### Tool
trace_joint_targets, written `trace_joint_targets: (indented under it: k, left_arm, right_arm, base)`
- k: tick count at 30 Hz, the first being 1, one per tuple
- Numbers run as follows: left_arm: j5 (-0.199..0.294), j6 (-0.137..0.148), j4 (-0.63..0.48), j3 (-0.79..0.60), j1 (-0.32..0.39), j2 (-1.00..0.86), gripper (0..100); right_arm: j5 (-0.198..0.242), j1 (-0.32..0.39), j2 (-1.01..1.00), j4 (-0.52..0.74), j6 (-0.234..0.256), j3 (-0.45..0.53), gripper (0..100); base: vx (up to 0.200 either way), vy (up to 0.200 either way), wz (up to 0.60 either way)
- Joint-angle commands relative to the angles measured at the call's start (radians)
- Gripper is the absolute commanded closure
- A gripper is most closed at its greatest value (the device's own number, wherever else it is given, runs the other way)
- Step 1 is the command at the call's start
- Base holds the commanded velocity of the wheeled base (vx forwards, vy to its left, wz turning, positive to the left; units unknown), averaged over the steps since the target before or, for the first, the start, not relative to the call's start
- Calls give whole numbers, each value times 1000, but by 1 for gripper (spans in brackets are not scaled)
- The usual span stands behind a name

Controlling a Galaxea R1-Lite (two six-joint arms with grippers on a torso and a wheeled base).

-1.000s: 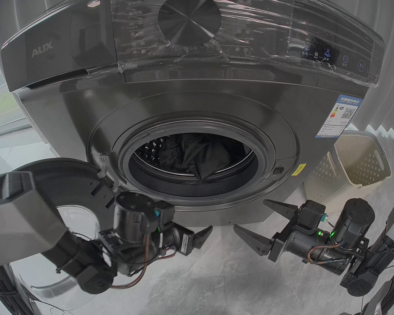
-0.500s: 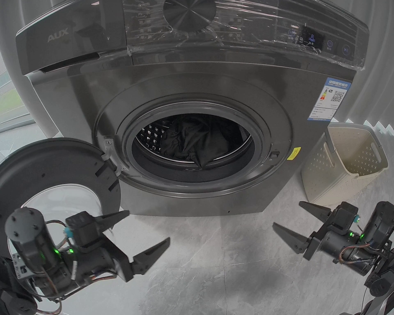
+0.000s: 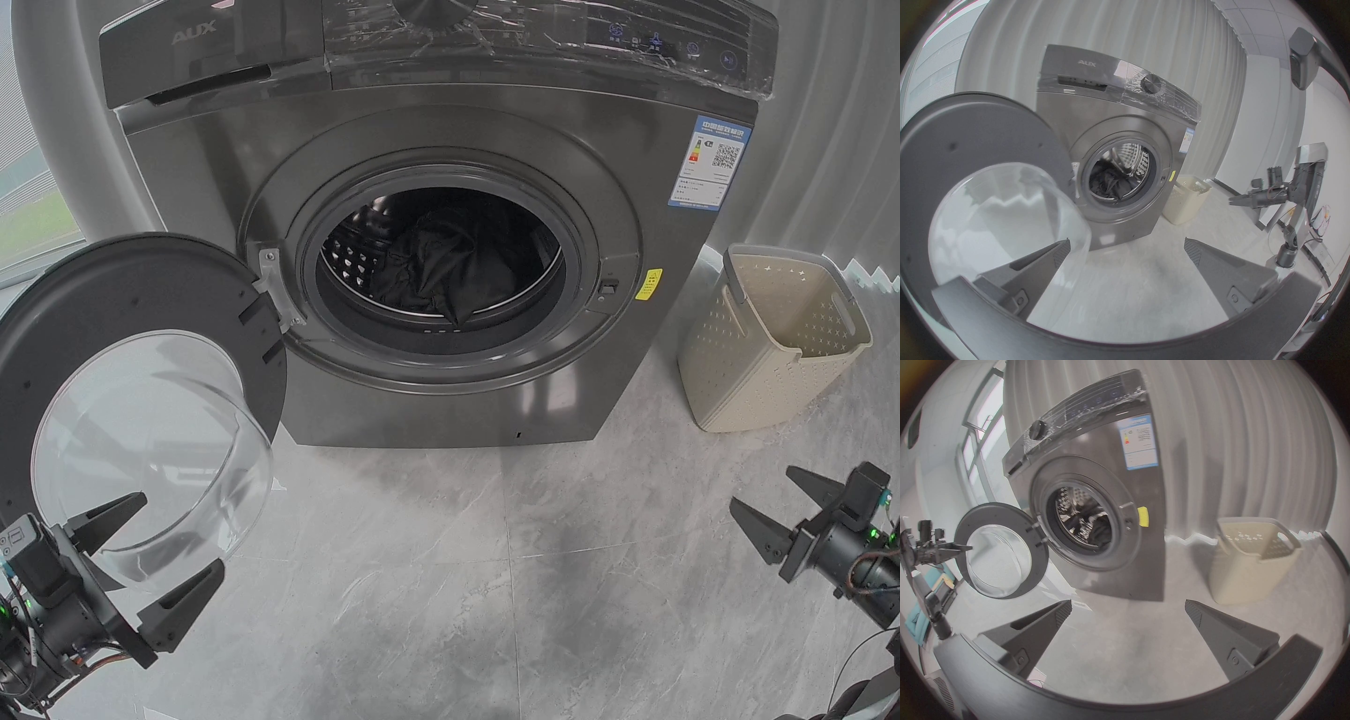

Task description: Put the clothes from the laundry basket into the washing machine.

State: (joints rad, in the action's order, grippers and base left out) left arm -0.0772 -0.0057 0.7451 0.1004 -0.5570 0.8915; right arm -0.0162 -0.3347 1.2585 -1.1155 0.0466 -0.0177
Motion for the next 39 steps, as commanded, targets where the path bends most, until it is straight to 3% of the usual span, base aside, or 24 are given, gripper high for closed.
trace_joint_targets:
  k: [1, 4, 6, 9, 14, 19, 23, 25, 27, 29, 32, 39]
  left_arm:
    - [8, -2, -286, -34, 141, -408, 0]
    - [14, 0, -417, -33, 207, -536, 0]
    - [22, 0, -437, -36, 224, -557, 0]
    - [45, -2, -492, -74, 287, -657, 0]
    - [37, -5, -606, -100, 393, -786, 0]
    - [17, -13, -676, -100, 454, -806, 0]
    - [19, -25, -701, -100, 591, -841, 0]
    - [19, -28, -705, -100, 580, -842, 0]
    - [24, -33, -716, -100, 575, -850, 0]
    - [47, -8, -742, -100, 559, -887, 0]
    - [65, 1, -748, -100, 552, -891, 0]
    - [68, -5, -750, -100, 552, -891, 0]
  right_arm:
    - [-76, 34, -554, 461, -21, 13, 0]
    - [-79, 79, -798, 688, -21, -5, 0]
    - [-76, 98, -846, 738, -22, -11, 0]
    - [-61, 184, -1018, 907, -24, -22, 0]
    - [-53, 204, -1170, 1011, -22, 18, 0]
    - [-68, 207, -1171, 1073, 1, 18, 0]
    - [-68, 207, -1170, 1077, 4, 18, 0]
    - [-70, 221, -1170, 1077, -2, 18, 0]
    - [-67, 287, -1183, 1082, -11, 18, 0]
    - [-44, 358, -1214, 1105, -24, 18, 0]
    - [1, 345, -1259, 1116, -67, 18, 0]
    - [21, 339, -1259, 1114, -68, 18, 0]
  base:
    - [-200, 0, 0]
    - [-200, 0, 0]
    - [-100, 0, 0]
    - [0, 0, 0]
    - [0, 0, 0]
    - [0, 200, 0]
    - [0, 200, 0]
    - [0, 200, 0]
    - [0, 100, 0]
    - [0, 0, 0]
    - [0, 0, 0]
    - [0, 114, 0]
